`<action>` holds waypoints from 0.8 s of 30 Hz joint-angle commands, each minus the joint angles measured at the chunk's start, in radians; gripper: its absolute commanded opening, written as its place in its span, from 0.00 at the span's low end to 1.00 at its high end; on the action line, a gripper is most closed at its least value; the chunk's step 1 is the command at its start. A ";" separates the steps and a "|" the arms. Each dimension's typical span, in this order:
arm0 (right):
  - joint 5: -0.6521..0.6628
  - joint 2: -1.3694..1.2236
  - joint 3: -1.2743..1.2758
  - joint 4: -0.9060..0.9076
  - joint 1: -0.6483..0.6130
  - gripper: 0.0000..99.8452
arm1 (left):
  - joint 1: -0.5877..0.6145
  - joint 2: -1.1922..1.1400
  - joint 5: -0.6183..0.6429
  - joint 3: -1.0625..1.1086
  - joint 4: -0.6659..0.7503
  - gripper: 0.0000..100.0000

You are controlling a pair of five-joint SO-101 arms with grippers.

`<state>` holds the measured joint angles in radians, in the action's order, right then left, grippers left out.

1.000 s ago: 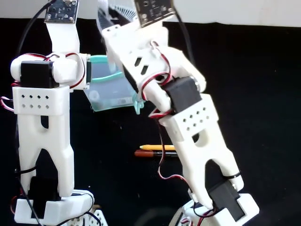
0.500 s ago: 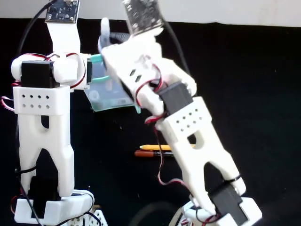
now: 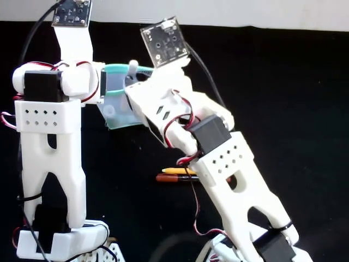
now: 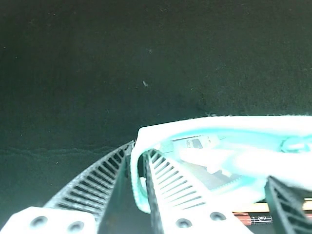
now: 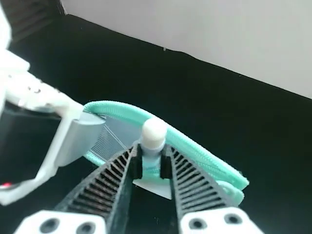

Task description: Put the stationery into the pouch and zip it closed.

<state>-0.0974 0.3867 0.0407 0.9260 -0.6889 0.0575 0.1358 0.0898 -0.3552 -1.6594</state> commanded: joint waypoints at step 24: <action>0.407 0.323 -0.004 0.456 -0.001 0.19 | 0.010 -0.008 -0.011 0.008 0.005 0.01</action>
<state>0.2555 0.6644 0.0422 1.3157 -0.6889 0.0575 0.1358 0.0898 -0.3552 -1.6594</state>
